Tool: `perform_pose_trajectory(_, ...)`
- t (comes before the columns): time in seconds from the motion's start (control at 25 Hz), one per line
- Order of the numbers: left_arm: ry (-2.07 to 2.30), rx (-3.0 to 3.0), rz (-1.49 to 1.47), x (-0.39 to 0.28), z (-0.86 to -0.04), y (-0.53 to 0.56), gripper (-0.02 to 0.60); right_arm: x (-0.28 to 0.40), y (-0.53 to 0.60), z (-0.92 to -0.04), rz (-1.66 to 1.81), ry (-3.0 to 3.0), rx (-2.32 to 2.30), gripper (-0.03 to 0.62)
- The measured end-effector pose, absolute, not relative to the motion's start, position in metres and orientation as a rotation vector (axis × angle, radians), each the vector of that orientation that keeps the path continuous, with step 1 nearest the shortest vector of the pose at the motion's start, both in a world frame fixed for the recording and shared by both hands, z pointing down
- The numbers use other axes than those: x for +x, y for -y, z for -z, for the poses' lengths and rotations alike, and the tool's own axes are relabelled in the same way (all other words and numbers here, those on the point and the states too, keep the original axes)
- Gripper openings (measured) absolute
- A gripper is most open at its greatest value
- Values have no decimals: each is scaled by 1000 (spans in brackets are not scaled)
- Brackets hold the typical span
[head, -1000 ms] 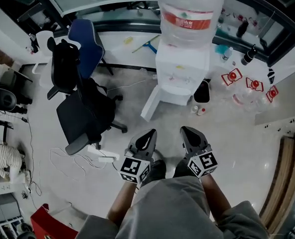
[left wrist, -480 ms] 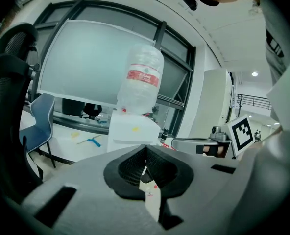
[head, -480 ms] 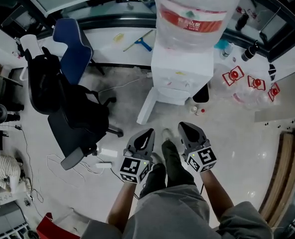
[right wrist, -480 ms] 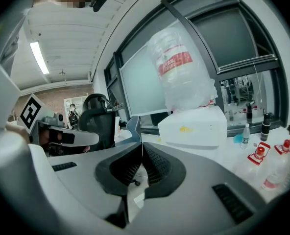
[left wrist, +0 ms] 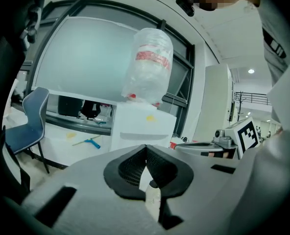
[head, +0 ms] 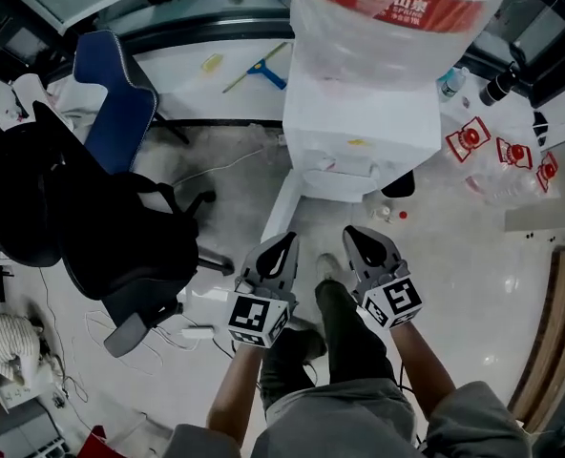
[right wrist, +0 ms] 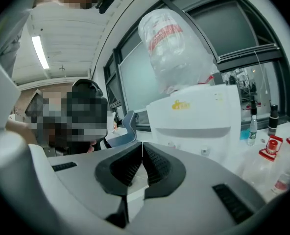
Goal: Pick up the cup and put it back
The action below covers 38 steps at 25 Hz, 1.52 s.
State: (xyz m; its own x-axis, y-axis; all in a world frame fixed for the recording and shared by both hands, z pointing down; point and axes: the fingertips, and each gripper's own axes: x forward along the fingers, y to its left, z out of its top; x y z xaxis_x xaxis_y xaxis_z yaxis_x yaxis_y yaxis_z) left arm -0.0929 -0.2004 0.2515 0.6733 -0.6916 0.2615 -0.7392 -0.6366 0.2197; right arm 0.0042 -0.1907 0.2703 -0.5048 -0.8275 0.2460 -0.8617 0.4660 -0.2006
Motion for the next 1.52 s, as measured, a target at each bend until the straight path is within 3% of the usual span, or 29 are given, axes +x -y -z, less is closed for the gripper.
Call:
perform_pose_trajectory(1.08,1022,2682,-138,-64,-586,239,9,43,256,-612,-307,2521,1632,12)
perform_pose_trajectory(1.52,1044,2660,-63,-75,-650,235,9,38,256,-705,-342,2480,1728,12)
